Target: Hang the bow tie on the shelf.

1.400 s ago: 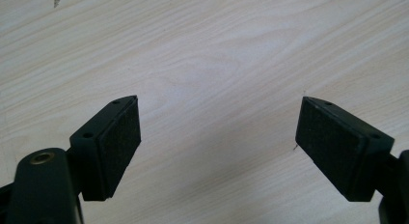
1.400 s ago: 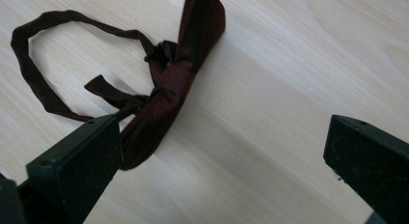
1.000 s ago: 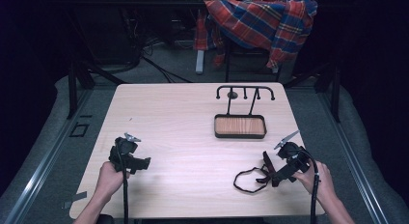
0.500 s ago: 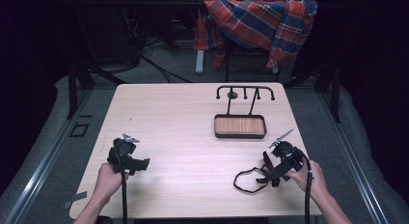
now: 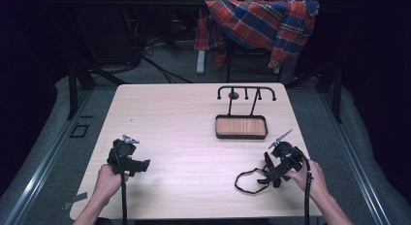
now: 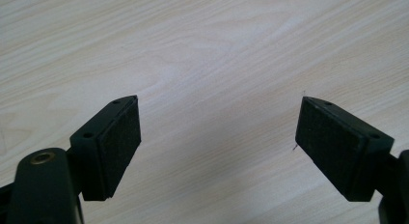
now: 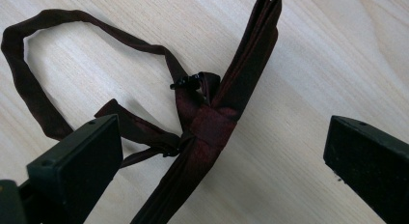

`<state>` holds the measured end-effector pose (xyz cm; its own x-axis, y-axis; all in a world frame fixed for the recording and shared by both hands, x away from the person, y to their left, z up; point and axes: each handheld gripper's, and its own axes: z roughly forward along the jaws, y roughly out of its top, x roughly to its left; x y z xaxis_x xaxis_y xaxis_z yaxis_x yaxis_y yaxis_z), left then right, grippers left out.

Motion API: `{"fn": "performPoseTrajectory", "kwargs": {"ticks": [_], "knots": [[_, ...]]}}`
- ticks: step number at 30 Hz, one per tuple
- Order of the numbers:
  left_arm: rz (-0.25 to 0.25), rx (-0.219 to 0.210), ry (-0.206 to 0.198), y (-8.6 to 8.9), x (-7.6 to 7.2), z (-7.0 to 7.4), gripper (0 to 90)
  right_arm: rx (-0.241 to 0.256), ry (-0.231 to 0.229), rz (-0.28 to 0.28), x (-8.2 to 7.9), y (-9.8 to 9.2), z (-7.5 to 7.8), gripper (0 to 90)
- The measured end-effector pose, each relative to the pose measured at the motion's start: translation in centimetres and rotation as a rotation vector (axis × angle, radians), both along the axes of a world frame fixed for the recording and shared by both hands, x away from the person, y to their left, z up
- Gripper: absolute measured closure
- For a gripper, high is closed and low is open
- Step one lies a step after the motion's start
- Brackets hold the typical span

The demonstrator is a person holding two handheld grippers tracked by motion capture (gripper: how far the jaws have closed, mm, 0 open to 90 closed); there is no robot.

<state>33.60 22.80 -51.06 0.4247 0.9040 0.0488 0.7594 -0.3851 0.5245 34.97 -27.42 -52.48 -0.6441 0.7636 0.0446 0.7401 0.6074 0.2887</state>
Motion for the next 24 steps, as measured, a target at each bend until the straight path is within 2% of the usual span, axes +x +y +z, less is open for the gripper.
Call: {"fn": "performPoseTrajectory", "kwargs": {"ticks": [1, 3, 4, 7, 8, 10, 11, 13, 15, 16, 18, 20, 24], "knots": [[0.003, 0.002, 0.006, 0.1, 0.0, 0.0, 16.2, -0.018, 0.007, 0.015, 0.1, 0.0, 0.1, 0.0], [0.015, 0.008, 0.009, 0.3, 0.1, 0.0, 16.2, 0.005, 0.009, 0.005, 0.2, 0.3, -0.1, 0.0], [0.018, 0.012, 0.011, 0.3, 0.1, -0.1, 16.3, -0.01, 0.014, 0.016, 0.2, 0.2, -0.1, 0.0], [0.018, 0.012, 0.012, 0.1, 0.1, -0.1, 16.4, -0.004, 0.019, 0.016, 0.2, 0.3, -0.2, 0.0], [0.015, 0.011, 0.012, 0.1, 0.1, -0.1, 16.3, 0.048, -0.011, -0.03, -0.1, 0.4, -0.6, 0.0], [0.012, 0.01, 0.009, 0.1, 0.0, 0.0, 16.3, 0.048, -0.02, -0.028, 0.0, 0.3, -0.6, 0.1], [0.016, 0.009, 0.008, 0.1, 0.0, -0.1, 16.3, 0.053, -0.019, -0.03, 0.0, 0.3, -0.7, 2.1], [0.021, 0.012, 0.012, 0.2, 0.1, -0.1, 16.3, 0.056, -0.007, -0.036, 0.2, 0.3, -0.7, 14.5], [0.025, 0.015, 0.013, 0.3, 0.2, -0.2, 16.3, 0.067, 0.022, -0.026, 0.3, 0.4, -1.1, 15.6], [0.025, 0.016, 0.013, 0.3, 0.2, -0.2, 16.3, 0.032, 0.066, 0.004, 0.5, 0.4, -1.0, 19.8], [0.019, 0.011, 0.013, 0.3, 0.0, -0.1, 16.3, 0.012, 0.096, 0.029, 0.4, 0.5, -1.1, 22.6], [0.012, 0.012, 0.007, 0.2, -0.1, 0.0, 16.3, 0.023, 0.085, 0.016, 0.1, 0.8, -1.3, 26.0], [0.018, 0.013, 0.01, 0.2, 0.1, -0.1, 16.2, 0.002, 0.096, 0.042, 0.1, 1.1, -1.4, 36.1]]}}
